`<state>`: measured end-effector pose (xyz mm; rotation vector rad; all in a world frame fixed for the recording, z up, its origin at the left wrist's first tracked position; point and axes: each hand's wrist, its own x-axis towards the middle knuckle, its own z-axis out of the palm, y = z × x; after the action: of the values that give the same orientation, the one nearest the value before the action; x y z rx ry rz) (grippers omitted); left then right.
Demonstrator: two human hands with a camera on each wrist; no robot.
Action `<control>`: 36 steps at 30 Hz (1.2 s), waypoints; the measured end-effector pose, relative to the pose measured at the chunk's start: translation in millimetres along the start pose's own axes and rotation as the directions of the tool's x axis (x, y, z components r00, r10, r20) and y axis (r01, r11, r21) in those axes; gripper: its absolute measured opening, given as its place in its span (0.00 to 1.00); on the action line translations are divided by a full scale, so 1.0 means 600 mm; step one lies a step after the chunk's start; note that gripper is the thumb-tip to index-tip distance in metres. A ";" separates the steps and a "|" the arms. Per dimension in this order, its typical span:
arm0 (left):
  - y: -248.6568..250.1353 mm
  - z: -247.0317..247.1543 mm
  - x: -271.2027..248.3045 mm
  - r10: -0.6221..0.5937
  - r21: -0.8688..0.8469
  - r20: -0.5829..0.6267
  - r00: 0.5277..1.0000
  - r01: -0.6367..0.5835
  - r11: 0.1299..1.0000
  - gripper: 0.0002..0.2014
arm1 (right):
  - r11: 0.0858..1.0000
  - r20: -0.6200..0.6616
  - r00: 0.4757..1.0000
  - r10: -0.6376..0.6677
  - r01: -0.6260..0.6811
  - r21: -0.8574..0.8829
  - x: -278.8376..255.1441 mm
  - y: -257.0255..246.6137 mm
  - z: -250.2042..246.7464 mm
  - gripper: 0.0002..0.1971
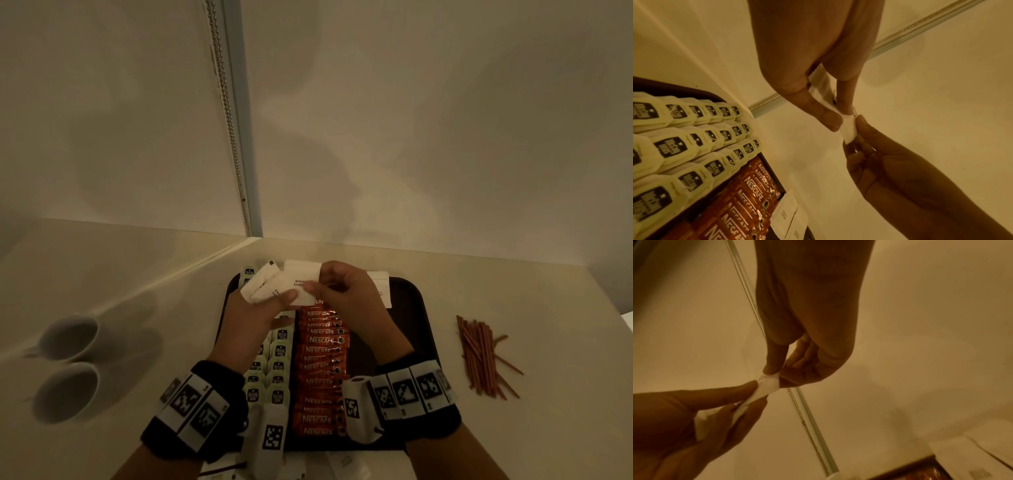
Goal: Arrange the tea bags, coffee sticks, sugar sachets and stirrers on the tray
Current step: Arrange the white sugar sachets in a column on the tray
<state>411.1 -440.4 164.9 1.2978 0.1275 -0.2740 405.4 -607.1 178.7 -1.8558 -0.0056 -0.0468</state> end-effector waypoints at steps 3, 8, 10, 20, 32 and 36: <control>-0.001 0.005 -0.001 -0.020 0.011 0.011 1.000 0.020 1.000 0.13 | 0.990 0.025 0.998 0.053 -0.056 0.133 -0.009 0.005 0.000 0.05; 0.002 -0.003 0.004 -0.155 -0.292 -0.030 0.987 0.140 0.946 0.15 | 0.972 -0.064 0.984 0.167 -0.153 0.177 -0.004 0.040 -0.043 0.07; 0.000 -0.013 0.004 -0.151 -0.320 -0.043 0.988 0.130 0.938 0.17 | 0.969 -0.230 0.944 0.235 -0.210 0.130 0.008 0.088 -0.074 0.11; -0.015 -0.031 0.004 -0.136 -0.166 -0.096 0.986 0.119 0.979 0.14 | 0.815 -0.350 0.822 0.449 -0.537 -0.217 0.010 0.244 -0.110 0.12; -0.006 -0.027 0.010 -0.215 -0.444 -0.036 0.976 0.177 0.878 0.13 | 0.804 -0.476 0.794 0.378 -0.536 -0.256 0.036 0.242 -0.071 0.11; -0.005 -0.025 0.014 -0.206 -0.414 -0.060 0.977 0.163 0.895 0.16 | 0.775 -0.465 0.813 0.352 -0.531 -0.343 0.040 0.243 -0.066 0.11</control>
<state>419.2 -427.7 156.2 0.8822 0.3787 -0.3234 432.6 -686.4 50.9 -2.2478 0.7913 -0.0733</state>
